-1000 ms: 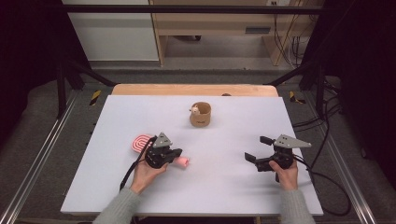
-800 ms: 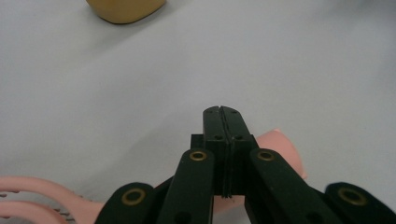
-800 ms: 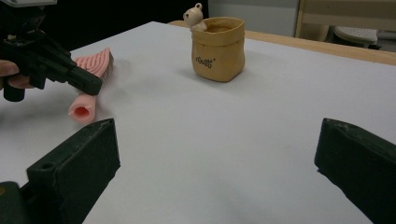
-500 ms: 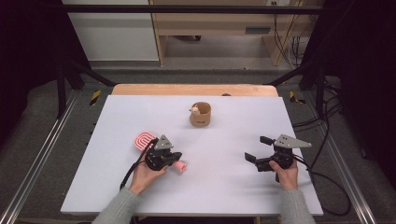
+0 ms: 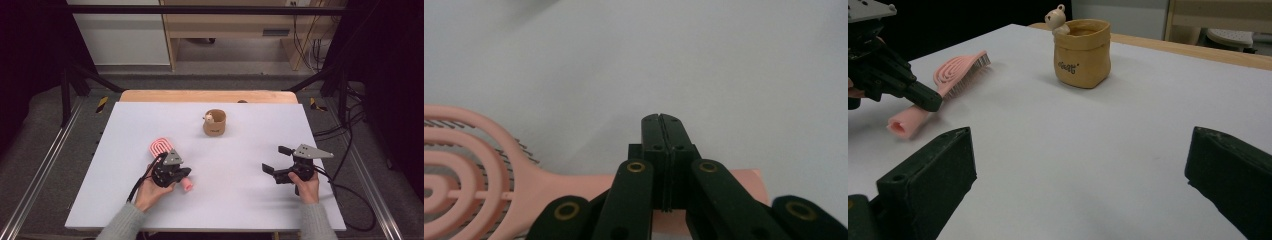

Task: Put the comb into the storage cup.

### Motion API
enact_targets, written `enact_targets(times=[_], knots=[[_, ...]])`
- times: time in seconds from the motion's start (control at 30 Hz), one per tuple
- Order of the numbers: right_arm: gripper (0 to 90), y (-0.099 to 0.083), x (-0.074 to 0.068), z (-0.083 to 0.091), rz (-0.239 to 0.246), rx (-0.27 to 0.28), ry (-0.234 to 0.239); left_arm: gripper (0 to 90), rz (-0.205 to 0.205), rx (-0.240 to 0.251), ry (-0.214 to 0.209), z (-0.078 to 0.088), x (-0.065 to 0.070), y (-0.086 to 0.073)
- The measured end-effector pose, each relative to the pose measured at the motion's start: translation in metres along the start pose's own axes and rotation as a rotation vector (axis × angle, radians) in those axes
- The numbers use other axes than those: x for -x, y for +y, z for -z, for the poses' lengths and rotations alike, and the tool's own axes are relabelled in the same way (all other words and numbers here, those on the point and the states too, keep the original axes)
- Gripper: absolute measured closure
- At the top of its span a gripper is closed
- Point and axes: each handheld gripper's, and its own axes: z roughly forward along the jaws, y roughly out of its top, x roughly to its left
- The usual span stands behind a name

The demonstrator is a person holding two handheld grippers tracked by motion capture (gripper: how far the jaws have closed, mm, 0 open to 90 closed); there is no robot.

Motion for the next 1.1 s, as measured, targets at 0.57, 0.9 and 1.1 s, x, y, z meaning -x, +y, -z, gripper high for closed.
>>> enact_targets(times=[0.57,0.9,1.1], knots=[[0.4,0.0,0.0,-0.001,0.0,-0.003,0.0,89.7,-0.029,-0.054,0.013,0.015,-0.001,-0.015],[0.4,0.0,0.0,-0.001,0.0,-0.005,0.001,89.7,-0.026,-0.08,0.032,0.024,-0.006,-0.022],[0.4,-0.001,0.0,-0.001,0.001,-0.005,0.001,89.7,-0.019,-0.085,0.048,0.029,-0.009,-0.026]])
